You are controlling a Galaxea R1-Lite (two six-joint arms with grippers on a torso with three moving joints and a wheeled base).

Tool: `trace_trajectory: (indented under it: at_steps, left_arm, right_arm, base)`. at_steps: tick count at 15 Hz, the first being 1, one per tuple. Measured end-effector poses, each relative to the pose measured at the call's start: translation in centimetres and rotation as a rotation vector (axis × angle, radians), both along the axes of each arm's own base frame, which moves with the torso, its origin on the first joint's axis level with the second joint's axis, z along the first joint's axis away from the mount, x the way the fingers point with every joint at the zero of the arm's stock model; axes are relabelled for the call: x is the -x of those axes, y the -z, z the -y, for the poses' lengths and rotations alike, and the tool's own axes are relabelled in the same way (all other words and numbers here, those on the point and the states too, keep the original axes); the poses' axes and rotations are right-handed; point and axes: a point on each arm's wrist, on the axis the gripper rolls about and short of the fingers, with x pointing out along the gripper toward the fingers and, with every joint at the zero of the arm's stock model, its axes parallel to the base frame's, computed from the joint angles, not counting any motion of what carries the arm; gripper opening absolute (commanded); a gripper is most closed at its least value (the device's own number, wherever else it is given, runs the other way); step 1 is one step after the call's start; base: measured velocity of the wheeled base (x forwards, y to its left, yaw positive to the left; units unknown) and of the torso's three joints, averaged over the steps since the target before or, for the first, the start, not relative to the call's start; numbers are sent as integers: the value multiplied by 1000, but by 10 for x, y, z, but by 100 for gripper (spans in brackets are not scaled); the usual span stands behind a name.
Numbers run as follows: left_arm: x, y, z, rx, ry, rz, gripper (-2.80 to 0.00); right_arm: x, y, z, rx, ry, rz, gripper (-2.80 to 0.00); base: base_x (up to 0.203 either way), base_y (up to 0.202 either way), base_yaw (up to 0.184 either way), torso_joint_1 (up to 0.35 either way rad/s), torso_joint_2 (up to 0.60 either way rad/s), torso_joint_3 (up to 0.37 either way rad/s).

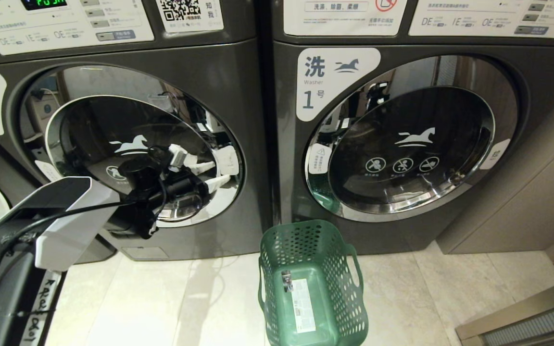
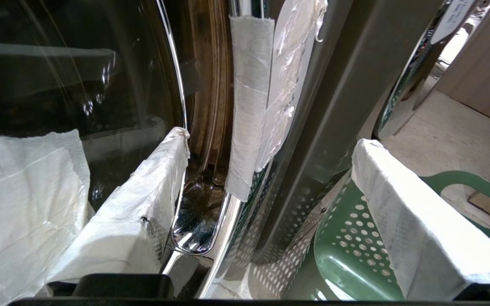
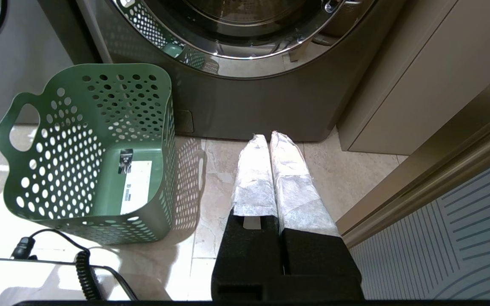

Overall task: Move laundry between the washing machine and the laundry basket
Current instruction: Open the lid of the washing machine

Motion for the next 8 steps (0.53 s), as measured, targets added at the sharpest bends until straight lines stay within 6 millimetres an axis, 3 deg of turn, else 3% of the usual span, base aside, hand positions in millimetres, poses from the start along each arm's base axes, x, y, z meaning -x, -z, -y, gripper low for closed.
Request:
trace_trajectory:
  at_steps: [8]
  left_arm:
    - [16,4,-4,-10,4,50,0]
  right_arm:
    - [0,0,0,0,0,0,-280]
  base:
    - [0,0,0,0,0,0]
